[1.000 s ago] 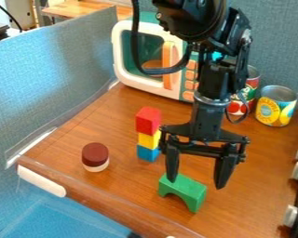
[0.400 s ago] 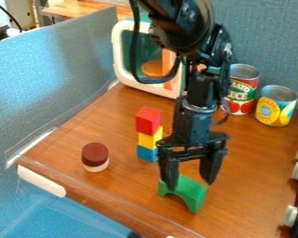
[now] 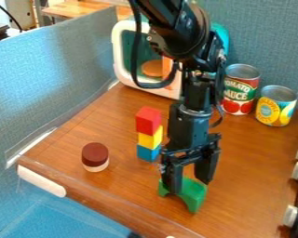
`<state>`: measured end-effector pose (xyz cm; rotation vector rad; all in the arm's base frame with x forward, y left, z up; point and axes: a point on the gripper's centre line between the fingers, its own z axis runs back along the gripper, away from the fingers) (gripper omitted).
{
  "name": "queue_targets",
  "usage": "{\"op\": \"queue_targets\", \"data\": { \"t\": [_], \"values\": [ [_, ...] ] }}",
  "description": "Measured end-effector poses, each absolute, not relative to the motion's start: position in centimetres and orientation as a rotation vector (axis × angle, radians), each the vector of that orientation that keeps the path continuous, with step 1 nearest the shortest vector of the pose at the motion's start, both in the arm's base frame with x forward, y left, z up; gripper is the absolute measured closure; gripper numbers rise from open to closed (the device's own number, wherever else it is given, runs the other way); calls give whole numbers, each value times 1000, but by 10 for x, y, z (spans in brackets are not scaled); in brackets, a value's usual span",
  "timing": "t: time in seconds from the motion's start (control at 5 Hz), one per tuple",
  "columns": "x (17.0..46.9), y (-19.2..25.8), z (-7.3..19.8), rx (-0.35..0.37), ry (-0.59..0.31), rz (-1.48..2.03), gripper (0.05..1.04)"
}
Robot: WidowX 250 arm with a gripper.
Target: Move the green arch to the middle of the table
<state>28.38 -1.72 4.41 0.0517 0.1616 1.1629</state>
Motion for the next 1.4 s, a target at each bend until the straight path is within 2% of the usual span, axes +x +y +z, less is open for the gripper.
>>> {"op": "queue_targets", "data": {
  "t": [0.4,0.6,0.8,1.0,1.2,1.4],
  "values": [
    [284,-8,36,106,172,1237,83],
    [285,-2,35,108,157,1271,83],
    [281,3,18,171,182,1276,118],
    [279,5,7,206,200,1271,380],
    [280,3,6,192,209,1273,455],
    [279,-2,10,157,181,1235,455]
  ]
}}
